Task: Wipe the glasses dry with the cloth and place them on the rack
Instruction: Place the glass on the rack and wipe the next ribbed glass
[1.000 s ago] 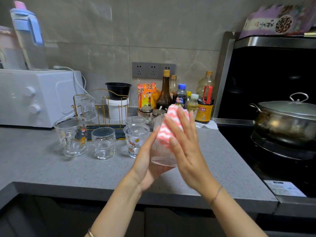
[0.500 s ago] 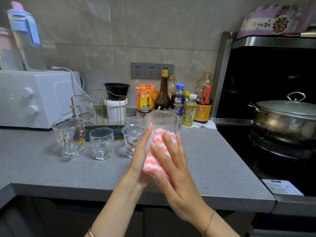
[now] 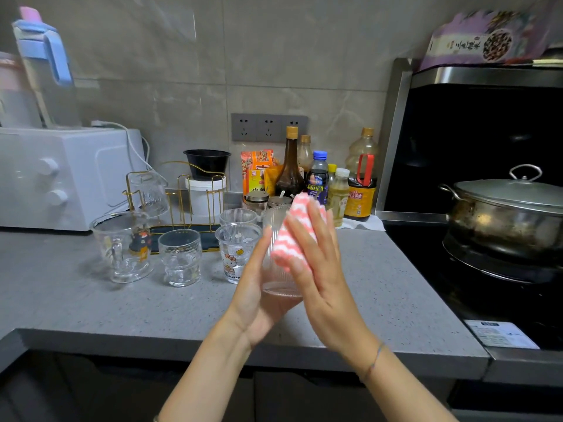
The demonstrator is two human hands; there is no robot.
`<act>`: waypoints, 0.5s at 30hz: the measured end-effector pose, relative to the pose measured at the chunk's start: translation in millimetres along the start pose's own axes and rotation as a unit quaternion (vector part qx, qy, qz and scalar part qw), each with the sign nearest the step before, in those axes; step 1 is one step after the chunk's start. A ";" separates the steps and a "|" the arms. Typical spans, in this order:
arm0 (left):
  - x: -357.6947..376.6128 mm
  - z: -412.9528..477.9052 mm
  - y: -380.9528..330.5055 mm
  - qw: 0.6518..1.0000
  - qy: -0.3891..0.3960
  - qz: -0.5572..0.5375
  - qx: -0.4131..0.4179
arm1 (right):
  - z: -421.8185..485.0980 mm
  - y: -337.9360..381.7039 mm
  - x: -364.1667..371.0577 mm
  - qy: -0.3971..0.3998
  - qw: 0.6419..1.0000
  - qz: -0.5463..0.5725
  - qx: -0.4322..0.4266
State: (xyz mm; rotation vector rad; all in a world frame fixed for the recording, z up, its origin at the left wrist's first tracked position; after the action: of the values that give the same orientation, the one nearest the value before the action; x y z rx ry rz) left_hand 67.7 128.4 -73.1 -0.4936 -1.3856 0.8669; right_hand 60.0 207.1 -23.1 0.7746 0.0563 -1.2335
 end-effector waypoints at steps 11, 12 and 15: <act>-3.5 2.9 3.0 0.998 -0.009 -0.054 -0.031 | -36.6 8.5 23.1 0.060 0.996 -0.055 -0.024; -3.5 2.1 1.8 0.999 -0.010 -0.047 -0.025 | -32.7 9.1 21.4 0.057 0.996 -0.058 -0.023; 1.7 -2.2 -1.0 1.000 0.006 -0.013 -0.015 | -16.4 8.9 10.1 0.027 0.997 -0.065 -0.021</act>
State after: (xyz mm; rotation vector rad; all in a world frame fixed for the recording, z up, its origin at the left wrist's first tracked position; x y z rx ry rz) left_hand 70.1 129.5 -71.6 -0.5012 -1.3934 0.8219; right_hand 77.2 208.9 -35.4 0.7783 0.1781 -1.3297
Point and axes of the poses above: each hand's wrist, its own z-axis towards the middle knuckle, its own x-axis out of the palm, y = z × x, the point moved 8 cm from there along z, towards the middle knuckle, and after that the axes turned 4 degrees about y, right-handed, at the moved point
